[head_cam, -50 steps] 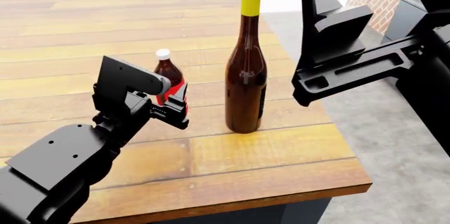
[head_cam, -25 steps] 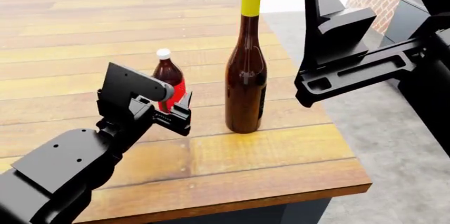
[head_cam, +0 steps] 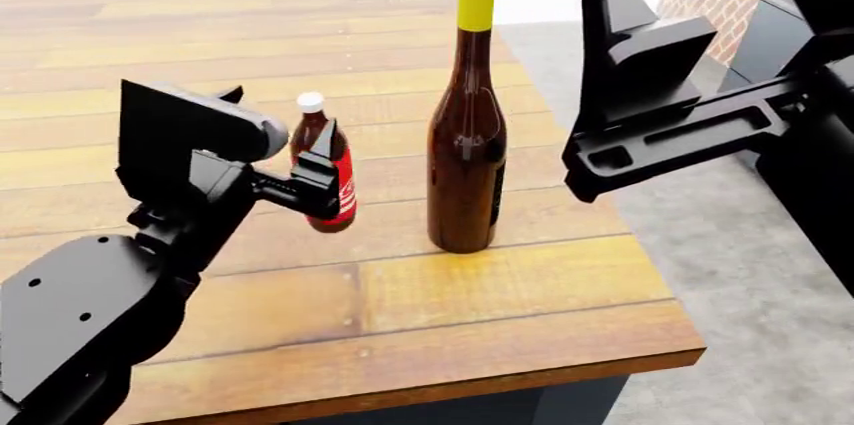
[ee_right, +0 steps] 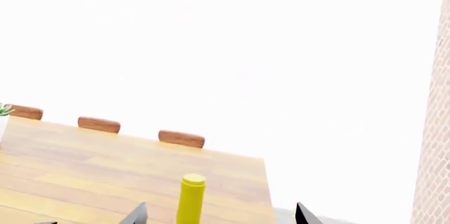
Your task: Move the drinks to the dining counter.
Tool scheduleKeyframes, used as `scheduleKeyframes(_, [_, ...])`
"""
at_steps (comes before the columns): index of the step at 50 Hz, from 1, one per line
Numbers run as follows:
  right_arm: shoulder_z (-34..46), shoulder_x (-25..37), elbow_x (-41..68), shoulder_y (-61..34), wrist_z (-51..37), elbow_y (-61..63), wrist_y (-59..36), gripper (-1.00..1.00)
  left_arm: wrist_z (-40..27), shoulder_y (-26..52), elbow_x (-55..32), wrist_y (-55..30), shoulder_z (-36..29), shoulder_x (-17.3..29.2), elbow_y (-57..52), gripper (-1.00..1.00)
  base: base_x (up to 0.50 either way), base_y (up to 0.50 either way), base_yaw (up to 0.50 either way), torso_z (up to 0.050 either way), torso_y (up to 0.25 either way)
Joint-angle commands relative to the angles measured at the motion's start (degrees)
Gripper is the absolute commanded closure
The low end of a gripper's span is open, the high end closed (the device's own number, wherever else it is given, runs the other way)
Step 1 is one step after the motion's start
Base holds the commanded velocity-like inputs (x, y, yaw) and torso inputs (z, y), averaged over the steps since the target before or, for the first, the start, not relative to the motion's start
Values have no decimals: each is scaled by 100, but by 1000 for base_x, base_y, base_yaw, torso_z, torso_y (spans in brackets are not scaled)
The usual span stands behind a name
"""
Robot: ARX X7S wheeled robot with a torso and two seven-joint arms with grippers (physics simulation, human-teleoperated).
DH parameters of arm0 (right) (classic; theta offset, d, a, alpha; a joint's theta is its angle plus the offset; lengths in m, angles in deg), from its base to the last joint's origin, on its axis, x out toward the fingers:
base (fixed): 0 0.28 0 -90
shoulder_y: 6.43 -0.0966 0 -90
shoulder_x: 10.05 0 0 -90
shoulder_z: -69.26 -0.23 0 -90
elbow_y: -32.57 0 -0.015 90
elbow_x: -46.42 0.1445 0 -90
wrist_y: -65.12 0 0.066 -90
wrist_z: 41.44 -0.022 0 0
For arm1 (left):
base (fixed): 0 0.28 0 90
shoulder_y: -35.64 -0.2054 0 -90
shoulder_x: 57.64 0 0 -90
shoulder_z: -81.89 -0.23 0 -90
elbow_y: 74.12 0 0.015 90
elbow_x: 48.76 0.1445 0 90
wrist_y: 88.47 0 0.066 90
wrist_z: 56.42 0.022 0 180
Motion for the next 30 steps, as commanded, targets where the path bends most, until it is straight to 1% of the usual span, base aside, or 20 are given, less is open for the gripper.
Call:
scheduleKeyframes(1, [122, -9, 205, 67, -88, -124, 83, -100, -603, 174, -578, -462, 725, 113, -1023, -100, 0, 0, 0, 0, 0])
scheduleKeyframes(2, [198, 8, 259, 52, -196, -168, 72, -100, -631, 189, -632, -506, 756, 117, -1073, -100, 0, 0, 0, 0, 0])
scheduleKeyframes(3, [110, 1, 223, 89, -194, -176, 170, -100, -647, 206, -670, -534, 774, 129, -1132, -100, 0, 0, 0, 0, 0])
scheduleKeyframes(7, [131, 19, 267, 58, -302, -254, 225, -100, -909, 414, -1214, -954, 1063, 168, -1561, -100, 0, 0, 0, 0, 0])
scheduleKeyframes(10, [393, 58, 196, -167, -732, -397, 48, -100, -1033, 511, -1478, -1090, 1234, 165, -1687, -100, 0, 0, 0, 0, 0])
scheduleKeyframes(11, [118, -14, 94, 89, -417, -363, 294, -100, -1091, 563, -1573, -1169, 1264, 174, -1744, -100, 0, 0, 0, 0, 0])
scheduleKeyframes(12, [94, 1, -39, 48, -250, -347, 183, -100, -1151, 631, -1688, -1238, 1318, 173, -1793, -100, 0, 0, 0, 0, 0])
scheduleKeyframes(16, [17, 159, -279, 281, -160, -410, 155, -100, -1398, 848, -2117, -1455, 1538, 166, -1933, -100, 0, 0, 0, 0, 0])
scheduleKeyframes(17, [-146, 154, -352, 432, -74, -376, 312, -100, -1439, 882, -2182, -1489, 1558, 165, -1953, -100, 0, 0, 0, 0, 0])
scheduleKeyframes(18, [166, 239, -323, 175, -236, -347, -92, -100, -1495, 941, -2255, -1549, 1557, 172, -1995, -100, 0, 0, 0, 0, 0])
scheduleKeyframes(19, [14, 201, -478, 269, -199, -239, 43, -100, -1524, 965, -2293, -1576, 1560, 175, -2000, -100, 0, 0, 0, 0, 0])
scheduleKeyframes(20, [-138, 131, -342, 390, 102, -222, 216, -100, -1598, 1041, -2403, -1644, 1592, 184, -2024, -100, 0, 0, 0, 0, 0])
scheduleKeyframes(23, [-203, 181, -516, 423, 134, -225, 202, -100, -1750, 1189, -2671, -1753, 1684, 196, -2059, -100, 0, 0, 0, 0, 0])
scheduleKeyframes(24, [-107, 216, -499, 394, 79, -278, 107, -100, -1774, 1205, -2683, -1757, 1688, 200, -2074, -100, 0, 0, 0, 0, 0])
scheduleKeyframes(27, [-154, 157, -498, 418, 113, -259, 196, -100, -1766, 1209, -2671, -1745, 1644, 202, -2075, -100, 61, -24, 0, 0, 0])
scheduleKeyframes(30, [-106, 127, -475, 397, 130, -283, 176, -100, -1666, 1123, -2498, -1654, 1550, 215, -2053, -100, 467, -275, 0, 0, 0])
